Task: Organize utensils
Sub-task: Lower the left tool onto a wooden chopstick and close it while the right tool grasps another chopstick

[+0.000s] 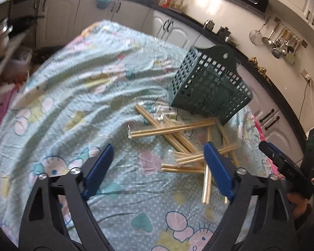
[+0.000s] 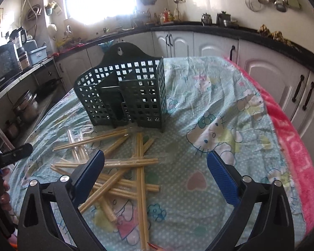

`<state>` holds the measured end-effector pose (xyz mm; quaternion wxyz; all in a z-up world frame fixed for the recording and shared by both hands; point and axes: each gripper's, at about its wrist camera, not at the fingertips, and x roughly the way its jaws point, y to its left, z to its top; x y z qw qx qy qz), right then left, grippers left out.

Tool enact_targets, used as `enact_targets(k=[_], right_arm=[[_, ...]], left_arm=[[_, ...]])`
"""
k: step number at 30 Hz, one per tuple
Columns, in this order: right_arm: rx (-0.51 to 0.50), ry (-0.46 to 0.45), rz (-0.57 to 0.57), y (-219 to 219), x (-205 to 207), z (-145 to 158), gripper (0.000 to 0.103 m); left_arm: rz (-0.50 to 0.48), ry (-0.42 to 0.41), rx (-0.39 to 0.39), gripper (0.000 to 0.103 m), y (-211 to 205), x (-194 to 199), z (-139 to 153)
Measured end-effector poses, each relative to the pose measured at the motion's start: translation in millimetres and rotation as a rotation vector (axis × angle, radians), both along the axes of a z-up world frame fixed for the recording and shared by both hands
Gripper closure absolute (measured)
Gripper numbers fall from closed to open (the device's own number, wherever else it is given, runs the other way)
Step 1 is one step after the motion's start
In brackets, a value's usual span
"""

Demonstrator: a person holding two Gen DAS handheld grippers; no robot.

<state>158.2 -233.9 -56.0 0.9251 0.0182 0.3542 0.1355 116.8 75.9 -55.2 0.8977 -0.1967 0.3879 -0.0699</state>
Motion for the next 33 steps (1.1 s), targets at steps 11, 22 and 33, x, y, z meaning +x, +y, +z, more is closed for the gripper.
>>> enact_targets(k=[11,22,33], right_arm=[[0.062,0.152,0.023,-3,37,-34,0.045],[0.165,0.218,0.056,-16,52,-44,0.063],[0.208,0.227,0.094,-15,55,-44,0.093]], left_arm=[[-0.01,0.09,-0.116,0.043,11,23,-23],[0.033,0.131,-0.224,0.054,25,42,-43],[0.064,0.128,-0.281,0.089,35,53,-52]])
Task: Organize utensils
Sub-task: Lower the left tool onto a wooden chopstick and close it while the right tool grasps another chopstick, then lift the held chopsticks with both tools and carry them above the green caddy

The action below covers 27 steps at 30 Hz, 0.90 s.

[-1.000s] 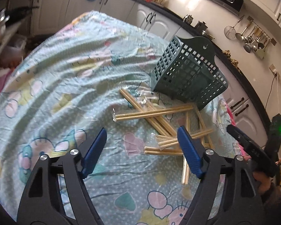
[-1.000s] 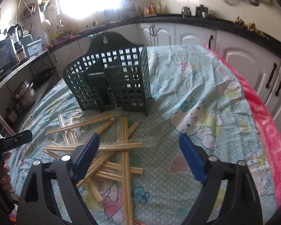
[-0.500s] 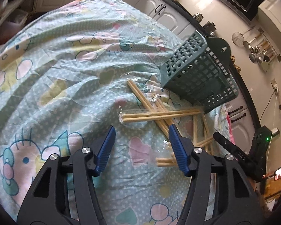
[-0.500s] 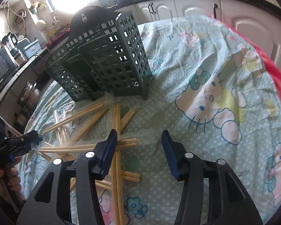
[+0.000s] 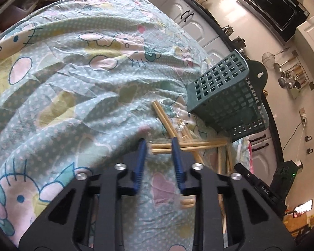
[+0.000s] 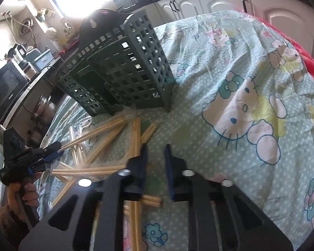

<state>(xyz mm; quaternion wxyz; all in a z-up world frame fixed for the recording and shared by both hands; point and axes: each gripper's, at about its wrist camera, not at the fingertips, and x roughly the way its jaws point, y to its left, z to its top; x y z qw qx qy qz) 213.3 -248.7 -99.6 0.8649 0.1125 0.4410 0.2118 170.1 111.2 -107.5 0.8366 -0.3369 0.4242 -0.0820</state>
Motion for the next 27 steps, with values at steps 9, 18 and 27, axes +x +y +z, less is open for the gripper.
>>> enact_targets(k=[9,18,27], right_arm=[[-0.04,-0.1,0.043,18,-11,22,0.1],[-0.113,-0.223,0.106,45,-27,66,0.1],[-0.139,-0.327,0.157,71,-44,109,0.1]], left_arm=[[-0.015,-0.081,0.034,0.097,5,-6,22],[-0.067,-0.2,0.129,0.099,-8,-16,65],[-0.102,-0.301,0.196,0.1,-19,-26,106]])
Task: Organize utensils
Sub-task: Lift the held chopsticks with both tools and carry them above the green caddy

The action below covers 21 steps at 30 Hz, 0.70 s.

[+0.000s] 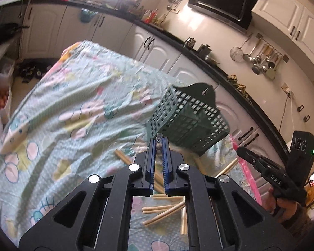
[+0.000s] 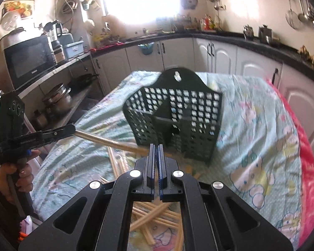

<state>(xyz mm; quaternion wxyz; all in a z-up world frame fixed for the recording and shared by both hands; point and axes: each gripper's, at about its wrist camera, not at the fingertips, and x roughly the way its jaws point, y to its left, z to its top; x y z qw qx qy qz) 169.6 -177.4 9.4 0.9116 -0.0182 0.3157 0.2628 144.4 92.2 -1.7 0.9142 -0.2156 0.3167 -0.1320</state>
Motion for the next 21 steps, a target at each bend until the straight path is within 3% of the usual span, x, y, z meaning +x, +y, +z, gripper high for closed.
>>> enact_targets(k=[5,21], right_arm=[[-0.005,-0.062,0.018,12,-6,26,0.1],[0.002,-0.203,0.016,13,-13,90,0.101]], left_arm=[[-0.033,-0.069,0.051,0.1,-9,-6,28],[-0.118,-0.228,0.111,0.1,-37,-11,97]])
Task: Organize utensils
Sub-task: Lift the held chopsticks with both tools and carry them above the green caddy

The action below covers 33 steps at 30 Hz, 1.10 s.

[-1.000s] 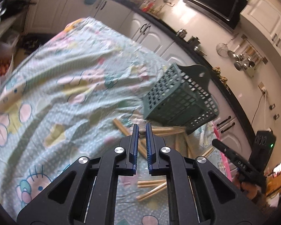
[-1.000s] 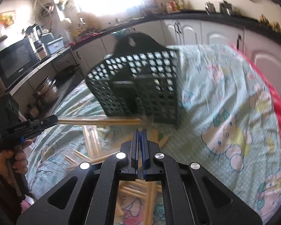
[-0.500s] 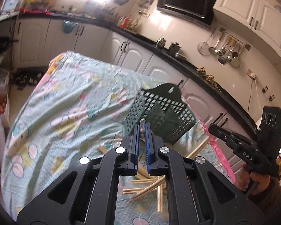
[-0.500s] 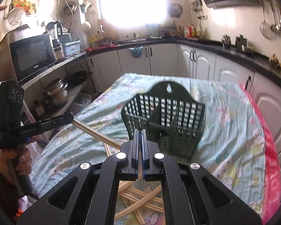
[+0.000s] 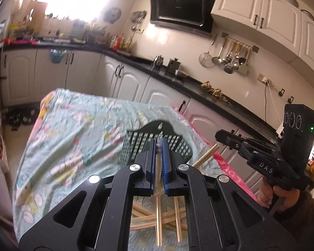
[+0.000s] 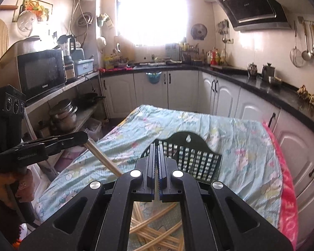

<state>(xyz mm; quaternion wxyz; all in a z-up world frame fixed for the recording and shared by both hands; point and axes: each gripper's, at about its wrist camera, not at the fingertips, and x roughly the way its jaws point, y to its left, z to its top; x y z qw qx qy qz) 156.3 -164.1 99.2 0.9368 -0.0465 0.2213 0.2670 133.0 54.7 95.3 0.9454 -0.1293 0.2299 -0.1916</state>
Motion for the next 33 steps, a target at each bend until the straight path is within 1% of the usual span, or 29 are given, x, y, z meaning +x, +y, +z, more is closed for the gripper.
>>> enact_targets(k=[9,14,20,25,33], right_arm=[[0.023,-0.08,-0.008,-4,7,43,0.101],[0.037,-0.128,-0.023,-7,14,65,0.101],[0.044,-0.16,-0.048,-10,29,83,0.101],[0.048,-0.16,-0.077,-14,44,83,0.101],[0.044,-0.112,-0.112,-18,68,60,0.101]], left_arm=[[-0.025,-0.093,0.0,0.1,-11,7,48],[0.002,-0.142,0.008,0.1,-8,14,73],[0.053,-0.153,0.031,0.1,2,26,92],[0.082,-0.14,0.039,0.1,9,38,92],[0.103,-0.098,0.071,0.1,6,54,68]])
